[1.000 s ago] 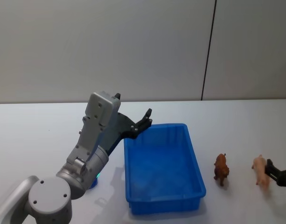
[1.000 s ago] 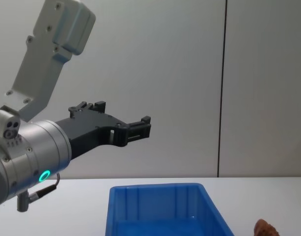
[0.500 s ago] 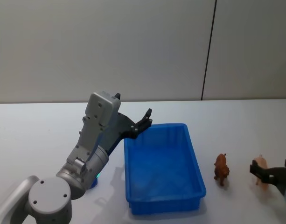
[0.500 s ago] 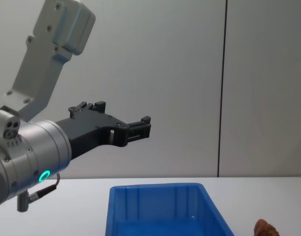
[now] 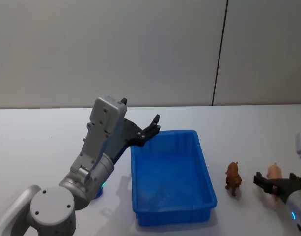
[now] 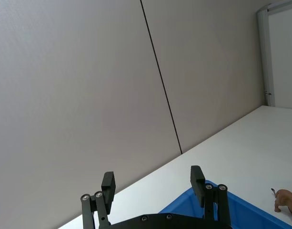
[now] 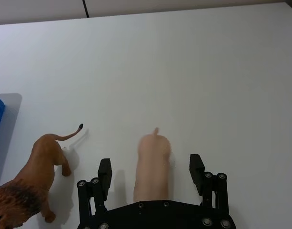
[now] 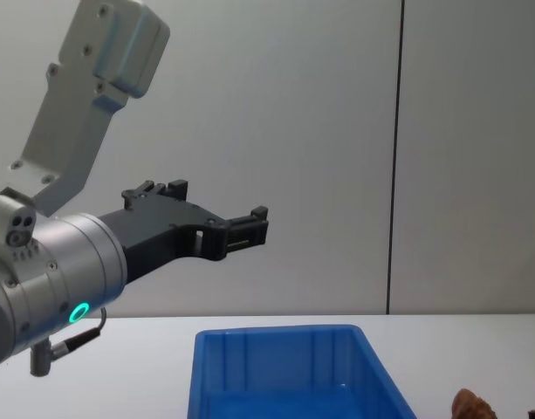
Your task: Pick up the two dolls from the table and place them into the box.
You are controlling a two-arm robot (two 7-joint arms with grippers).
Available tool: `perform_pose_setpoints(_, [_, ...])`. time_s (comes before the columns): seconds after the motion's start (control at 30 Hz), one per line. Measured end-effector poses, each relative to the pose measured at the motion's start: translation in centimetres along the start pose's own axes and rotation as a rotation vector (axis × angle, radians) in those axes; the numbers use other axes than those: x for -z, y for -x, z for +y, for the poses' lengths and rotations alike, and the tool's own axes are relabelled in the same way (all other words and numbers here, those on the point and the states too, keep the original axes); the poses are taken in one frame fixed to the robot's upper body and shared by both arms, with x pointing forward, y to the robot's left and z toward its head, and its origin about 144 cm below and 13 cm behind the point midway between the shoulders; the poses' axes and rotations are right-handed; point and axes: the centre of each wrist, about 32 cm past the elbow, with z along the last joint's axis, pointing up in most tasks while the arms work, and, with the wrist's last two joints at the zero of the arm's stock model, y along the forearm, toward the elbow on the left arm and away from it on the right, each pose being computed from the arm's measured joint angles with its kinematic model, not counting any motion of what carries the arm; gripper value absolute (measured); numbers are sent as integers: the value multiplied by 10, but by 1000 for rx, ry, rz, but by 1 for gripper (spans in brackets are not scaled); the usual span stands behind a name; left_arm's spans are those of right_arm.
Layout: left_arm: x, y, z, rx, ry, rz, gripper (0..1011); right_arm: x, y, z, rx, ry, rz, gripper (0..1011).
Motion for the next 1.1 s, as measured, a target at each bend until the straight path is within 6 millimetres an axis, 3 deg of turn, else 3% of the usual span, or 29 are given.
perform_pose_setpoints(0.27, [0, 0, 0, 0, 0, 0, 1001, 1, 4, 6, 9, 24, 11, 991])
perform_pose_setpoints(0.6, [0, 0, 0, 0, 0, 0, 1001, 1, 8, 10, 13, 39, 19, 755])
perform_pose_setpoints(0.93, [0, 0, 0, 0, 0, 0, 1001, 2, 9, 11, 15, 46, 22, 420])
perform_pose_setpoints(1.1, [0, 0, 0, 0, 0, 0, 1001, 1, 9, 11, 12, 39, 23, 368])
